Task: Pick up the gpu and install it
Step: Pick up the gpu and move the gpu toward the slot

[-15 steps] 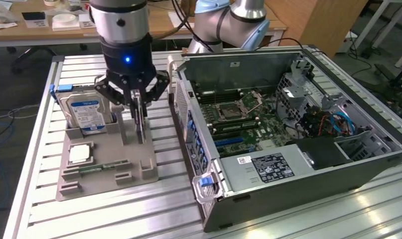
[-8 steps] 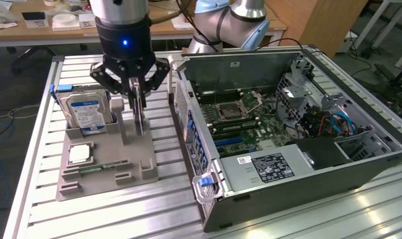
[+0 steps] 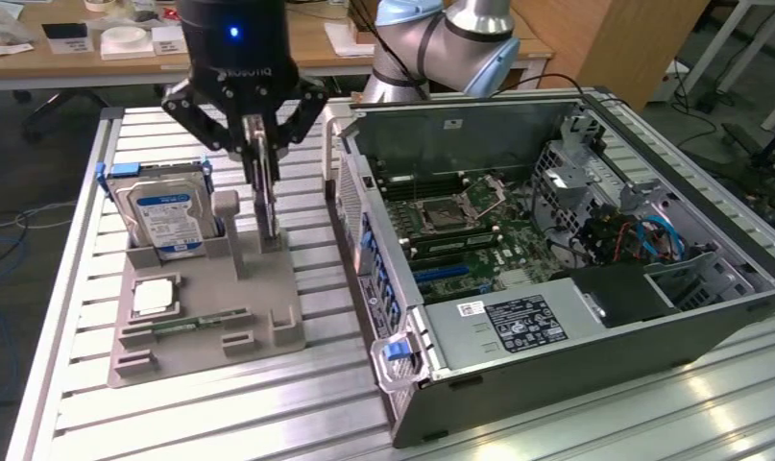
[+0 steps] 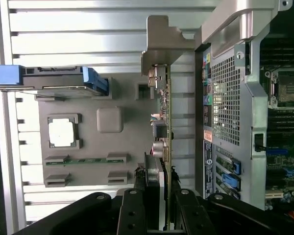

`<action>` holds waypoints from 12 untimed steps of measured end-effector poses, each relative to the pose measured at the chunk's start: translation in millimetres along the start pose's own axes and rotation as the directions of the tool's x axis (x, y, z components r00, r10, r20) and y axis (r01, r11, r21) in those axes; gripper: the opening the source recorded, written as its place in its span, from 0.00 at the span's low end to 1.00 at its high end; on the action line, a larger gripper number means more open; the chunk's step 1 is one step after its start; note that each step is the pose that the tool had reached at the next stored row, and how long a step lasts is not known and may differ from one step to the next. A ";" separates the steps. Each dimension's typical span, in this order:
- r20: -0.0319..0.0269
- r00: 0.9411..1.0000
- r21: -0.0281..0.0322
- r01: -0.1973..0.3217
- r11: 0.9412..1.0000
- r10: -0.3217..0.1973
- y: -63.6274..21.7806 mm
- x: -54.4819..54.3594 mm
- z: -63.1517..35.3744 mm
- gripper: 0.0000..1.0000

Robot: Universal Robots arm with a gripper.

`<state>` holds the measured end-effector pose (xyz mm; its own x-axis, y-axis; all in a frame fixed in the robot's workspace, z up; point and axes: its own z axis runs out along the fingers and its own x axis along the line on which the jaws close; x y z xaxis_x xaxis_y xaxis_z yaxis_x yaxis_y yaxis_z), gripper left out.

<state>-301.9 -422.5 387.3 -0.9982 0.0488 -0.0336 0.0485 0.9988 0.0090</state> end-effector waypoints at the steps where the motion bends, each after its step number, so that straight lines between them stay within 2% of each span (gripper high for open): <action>1: 0.000 1.000 0.000 0.000 1.000 0.000 0.2 -0.1 -4.5 0.28; 12: 0.000 1.000 0.000 0.000 1.000 0.000 0.9 -1.7 -51.0 0.28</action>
<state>-301.9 -422.0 438.4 -0.9982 0.0489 -0.0335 0.0486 0.9988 0.0089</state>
